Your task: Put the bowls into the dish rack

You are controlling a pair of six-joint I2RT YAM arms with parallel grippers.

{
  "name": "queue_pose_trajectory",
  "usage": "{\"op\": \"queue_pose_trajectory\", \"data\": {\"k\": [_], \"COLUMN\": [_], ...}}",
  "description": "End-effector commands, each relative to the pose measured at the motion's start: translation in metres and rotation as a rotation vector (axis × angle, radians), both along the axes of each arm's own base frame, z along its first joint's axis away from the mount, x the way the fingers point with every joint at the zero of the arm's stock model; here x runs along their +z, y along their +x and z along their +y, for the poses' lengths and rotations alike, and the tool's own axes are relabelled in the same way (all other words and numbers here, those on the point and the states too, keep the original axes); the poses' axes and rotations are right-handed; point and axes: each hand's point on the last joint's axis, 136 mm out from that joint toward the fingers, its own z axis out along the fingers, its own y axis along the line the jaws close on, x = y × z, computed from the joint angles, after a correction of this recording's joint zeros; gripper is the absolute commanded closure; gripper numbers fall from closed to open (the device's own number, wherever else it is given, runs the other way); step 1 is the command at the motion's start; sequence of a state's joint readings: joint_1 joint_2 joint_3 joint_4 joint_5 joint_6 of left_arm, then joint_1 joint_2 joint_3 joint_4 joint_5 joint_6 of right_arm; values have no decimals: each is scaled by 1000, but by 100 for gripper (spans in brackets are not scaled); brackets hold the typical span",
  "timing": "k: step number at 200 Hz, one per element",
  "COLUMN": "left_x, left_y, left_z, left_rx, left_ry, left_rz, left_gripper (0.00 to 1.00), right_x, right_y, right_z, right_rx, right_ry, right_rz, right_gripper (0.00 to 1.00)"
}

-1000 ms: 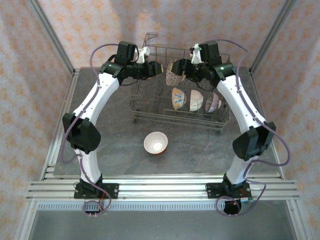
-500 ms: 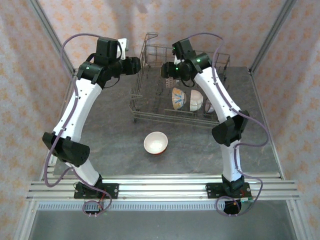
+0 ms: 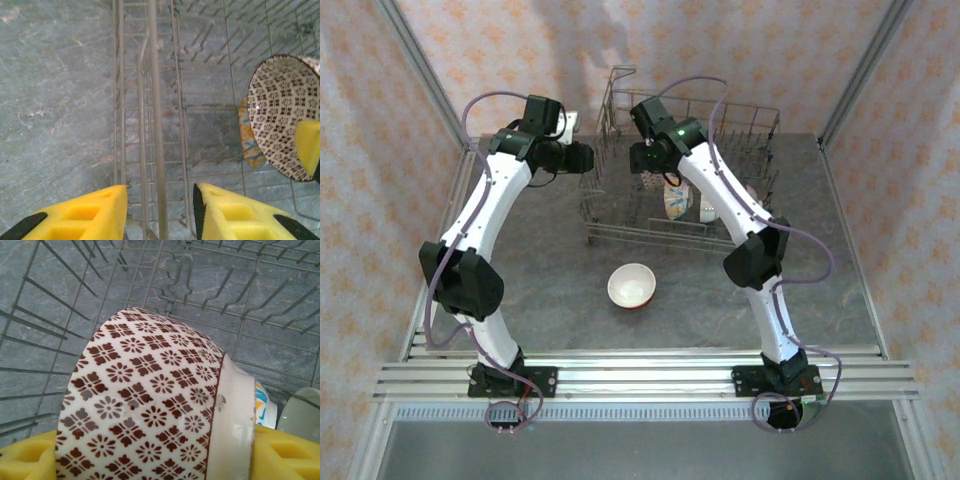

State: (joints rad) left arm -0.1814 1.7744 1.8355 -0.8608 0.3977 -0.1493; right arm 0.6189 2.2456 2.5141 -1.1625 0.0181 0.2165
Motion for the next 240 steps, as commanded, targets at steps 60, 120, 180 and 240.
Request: {"op": "queue_pose_trajectory", "data": {"k": [60, 120, 180, 240], "left_x": [-23, -30, -24, -24], "left_y": [-15, -27, -44, -61], "left_z": [-20, -48, -77, -95], "left_rx": [-117, -197, -275, -308], "left_ry": [-53, -84, -137, -175], "left_rz": [80, 114, 119, 130], "left_gripper": [70, 85, 90, 90], "right_x": [-7, -20, -14, -18], "right_y": [14, 11, 5, -2], "right_z": [8, 12, -4, -18], "right_rx": [-64, -66, -92, -119], "right_ry": [-74, -118, -181, -241], "right_rz": [-82, -73, -79, -64], "right_gripper": [53, 53, 53, 53]}}
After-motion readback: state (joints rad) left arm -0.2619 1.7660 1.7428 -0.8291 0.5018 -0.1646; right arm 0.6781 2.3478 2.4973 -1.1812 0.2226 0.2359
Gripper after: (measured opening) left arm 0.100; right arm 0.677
